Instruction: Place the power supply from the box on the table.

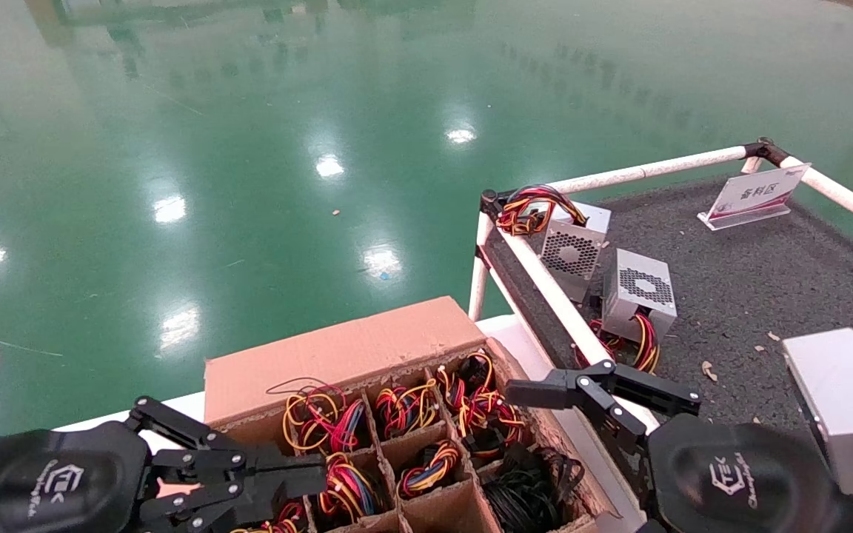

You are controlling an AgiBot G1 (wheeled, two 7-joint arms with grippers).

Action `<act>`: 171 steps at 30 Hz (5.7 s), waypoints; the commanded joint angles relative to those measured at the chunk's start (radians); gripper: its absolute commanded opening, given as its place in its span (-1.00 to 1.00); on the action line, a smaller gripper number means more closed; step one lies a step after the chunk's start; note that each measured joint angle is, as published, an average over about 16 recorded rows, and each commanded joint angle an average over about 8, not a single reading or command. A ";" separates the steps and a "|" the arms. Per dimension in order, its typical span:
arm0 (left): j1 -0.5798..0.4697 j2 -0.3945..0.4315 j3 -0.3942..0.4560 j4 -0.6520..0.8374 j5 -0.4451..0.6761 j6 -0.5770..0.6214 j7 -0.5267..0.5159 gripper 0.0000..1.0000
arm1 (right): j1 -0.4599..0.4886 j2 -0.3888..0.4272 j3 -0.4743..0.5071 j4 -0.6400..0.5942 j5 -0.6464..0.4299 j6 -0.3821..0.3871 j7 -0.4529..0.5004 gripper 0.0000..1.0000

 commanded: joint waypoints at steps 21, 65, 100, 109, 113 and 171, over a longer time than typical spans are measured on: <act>0.000 0.000 0.000 0.000 0.000 0.000 0.000 1.00 | 0.227 -0.235 -0.184 -0.382 -0.423 -0.034 -0.410 1.00; 0.000 0.000 0.001 0.000 -0.001 0.000 0.000 1.00 | 0.589 -0.593 -0.323 -1.213 -0.644 -0.013 -0.897 -1.00; 0.000 0.000 0.001 0.000 -0.001 0.000 0.001 1.00 | 0.741 -0.528 -0.219 -1.247 -0.493 -0.127 -0.671 -1.00; 0.000 0.000 0.001 0.000 -0.001 0.000 0.001 1.00 | 0.825 -0.397 -0.154 -1.098 -0.343 -0.135 -0.469 -1.00; 0.000 0.000 0.001 0.000 -0.001 0.000 0.001 1.00 | 0.854 -0.306 -0.136 -1.009 -0.260 -0.132 -0.358 -1.00; -0.001 -0.001 0.002 0.000 -0.001 -0.001 0.001 1.00 | 0.609 0.105 -0.292 -1.104 -0.033 -0.119 -0.376 -1.00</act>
